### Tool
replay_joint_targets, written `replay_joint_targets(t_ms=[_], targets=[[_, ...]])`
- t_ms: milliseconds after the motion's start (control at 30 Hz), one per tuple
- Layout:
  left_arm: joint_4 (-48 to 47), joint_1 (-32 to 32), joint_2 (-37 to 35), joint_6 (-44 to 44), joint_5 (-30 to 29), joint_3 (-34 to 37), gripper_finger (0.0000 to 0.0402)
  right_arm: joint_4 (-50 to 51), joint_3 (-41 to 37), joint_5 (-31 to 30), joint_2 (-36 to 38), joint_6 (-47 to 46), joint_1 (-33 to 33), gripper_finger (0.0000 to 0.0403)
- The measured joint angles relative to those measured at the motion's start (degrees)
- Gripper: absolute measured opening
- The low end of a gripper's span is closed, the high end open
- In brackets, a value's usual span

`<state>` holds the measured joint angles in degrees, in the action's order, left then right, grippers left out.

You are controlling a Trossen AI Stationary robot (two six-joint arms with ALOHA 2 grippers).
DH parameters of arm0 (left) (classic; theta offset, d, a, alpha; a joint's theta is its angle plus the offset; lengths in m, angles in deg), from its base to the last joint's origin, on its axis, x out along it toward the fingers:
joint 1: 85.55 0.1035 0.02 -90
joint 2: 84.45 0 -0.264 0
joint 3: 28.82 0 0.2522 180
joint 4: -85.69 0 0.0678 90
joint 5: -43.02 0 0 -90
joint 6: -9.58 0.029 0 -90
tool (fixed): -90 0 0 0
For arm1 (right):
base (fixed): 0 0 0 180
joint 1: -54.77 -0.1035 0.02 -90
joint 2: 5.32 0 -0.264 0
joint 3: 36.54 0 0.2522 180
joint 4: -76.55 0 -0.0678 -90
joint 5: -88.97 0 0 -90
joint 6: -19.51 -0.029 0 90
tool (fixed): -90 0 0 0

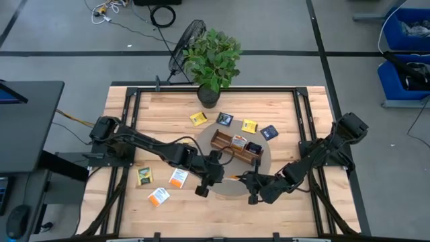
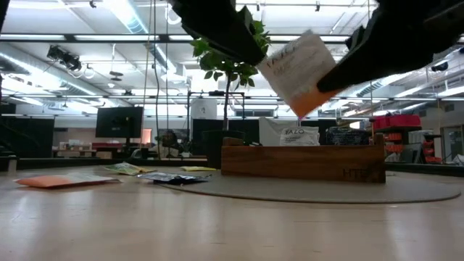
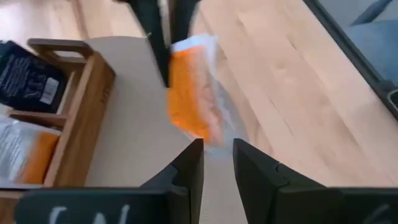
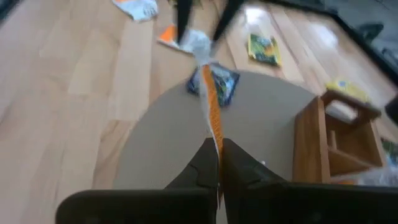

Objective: Pick & Place Tea
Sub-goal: Put the orange tea bag into the middle section of the wooden organizer

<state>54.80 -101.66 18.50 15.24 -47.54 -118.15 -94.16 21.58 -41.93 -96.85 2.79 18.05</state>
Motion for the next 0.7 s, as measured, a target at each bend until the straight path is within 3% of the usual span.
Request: replay_joint_targets(t_ms=[167, 500, 700], targets=[[-1.9, -0.6, -1.1, -0.5, -4.4, 0.0, 0.009, 2.6, 0.0, 0.4, 0.0, -4.1, 0.7, 0.0001], [0.6, -0.1, -1.2, -3.5, -5.4, 0.0, 0.0091, 1.9, 0.0, 0.4, 0.1, -4.0, 0.7, 0.0], [-0.5, 0.6, -1.2, -3.6, -9.9, 0.0, 0.0126, 0.9, 0.0, -0.1, 0.1, -4.0, 0.8, 0.0]])
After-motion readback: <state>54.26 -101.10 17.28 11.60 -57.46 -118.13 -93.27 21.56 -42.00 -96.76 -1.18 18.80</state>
